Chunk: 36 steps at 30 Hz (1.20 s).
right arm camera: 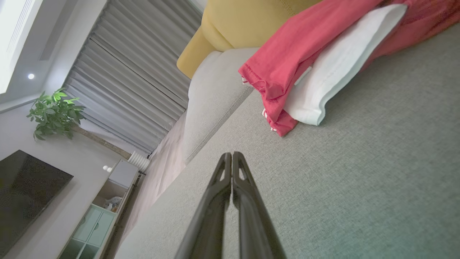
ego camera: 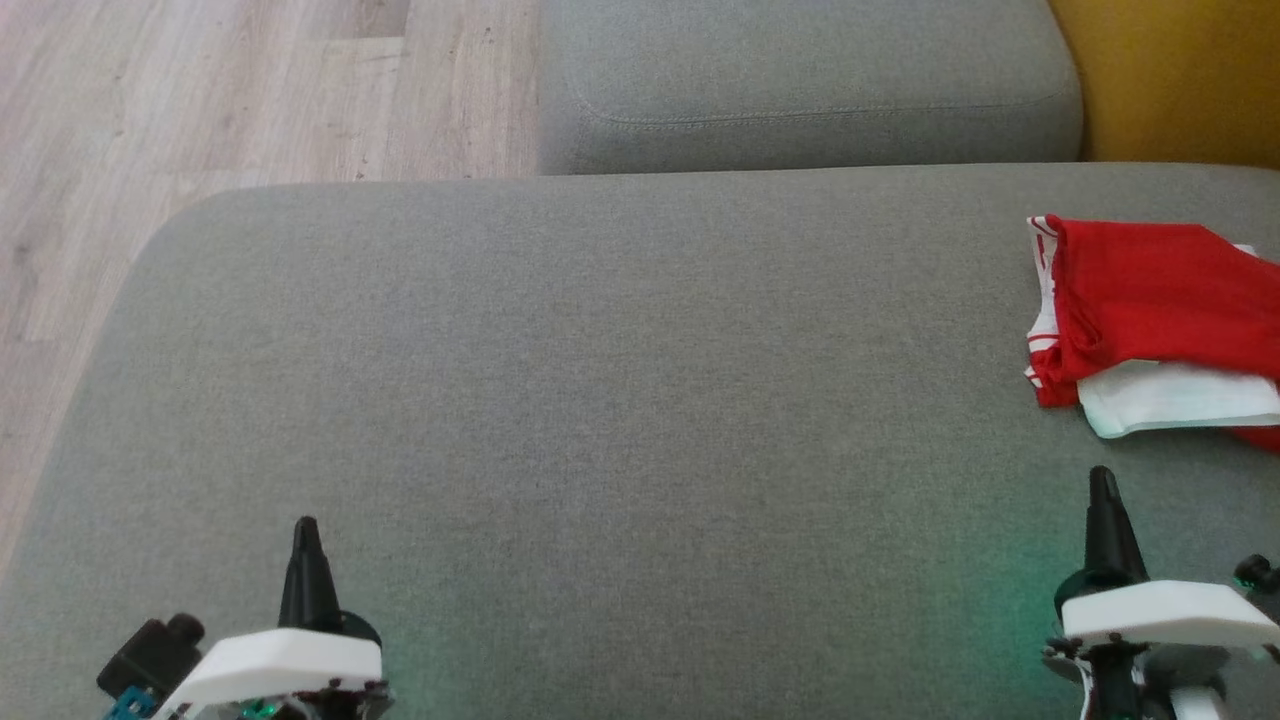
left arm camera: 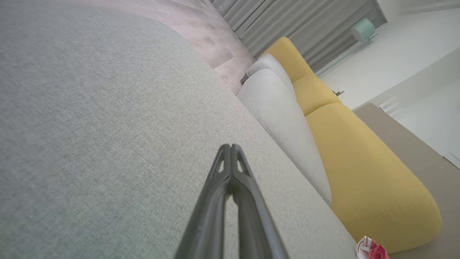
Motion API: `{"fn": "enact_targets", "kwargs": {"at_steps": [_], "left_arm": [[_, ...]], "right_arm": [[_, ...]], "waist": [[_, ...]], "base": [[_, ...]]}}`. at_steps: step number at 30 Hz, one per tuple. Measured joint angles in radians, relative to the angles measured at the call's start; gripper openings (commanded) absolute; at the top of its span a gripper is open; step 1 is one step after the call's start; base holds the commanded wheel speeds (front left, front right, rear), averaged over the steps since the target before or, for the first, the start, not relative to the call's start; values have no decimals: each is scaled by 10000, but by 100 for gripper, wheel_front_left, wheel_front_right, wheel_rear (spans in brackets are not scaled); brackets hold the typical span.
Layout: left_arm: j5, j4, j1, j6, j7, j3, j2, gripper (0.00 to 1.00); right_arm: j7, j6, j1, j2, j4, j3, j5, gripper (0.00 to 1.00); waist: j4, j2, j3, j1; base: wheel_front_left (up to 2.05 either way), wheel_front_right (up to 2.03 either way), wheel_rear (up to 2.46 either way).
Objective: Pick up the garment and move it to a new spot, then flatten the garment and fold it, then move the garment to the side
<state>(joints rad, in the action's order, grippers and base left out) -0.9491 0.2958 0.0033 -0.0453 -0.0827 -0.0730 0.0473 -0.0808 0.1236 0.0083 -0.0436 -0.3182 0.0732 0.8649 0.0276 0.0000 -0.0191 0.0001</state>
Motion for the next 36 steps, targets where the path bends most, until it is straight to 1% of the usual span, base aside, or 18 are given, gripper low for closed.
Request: {"fn": "enact_targets", "kwargs": {"at_steps": [8,25,27,36], "left_arm": [[-769,-23,-109,-161,211,148,0,0],[-2401,-50,-196,-270,715,525,-2,0],[-2594,-58,-203,-351,782,583,-2,0],[-3367,-79,-303,-435,1003,763,-4,0]], "right_arm": [[199,0,-12,0,21,56,863,0],[696,0,-205,0,128,234,2698,0],[748,0,-206,0,134,257,2922,0],[949,0,-256,0,174,309,3774,0]], "waist": [[-33,0,26,0],[-102,0,82,0],[-111,0,89,0],[-143,0,115,0]], "base": [[0,0,0],[0,0,0],[0,0,0],[0,0,0]]}}
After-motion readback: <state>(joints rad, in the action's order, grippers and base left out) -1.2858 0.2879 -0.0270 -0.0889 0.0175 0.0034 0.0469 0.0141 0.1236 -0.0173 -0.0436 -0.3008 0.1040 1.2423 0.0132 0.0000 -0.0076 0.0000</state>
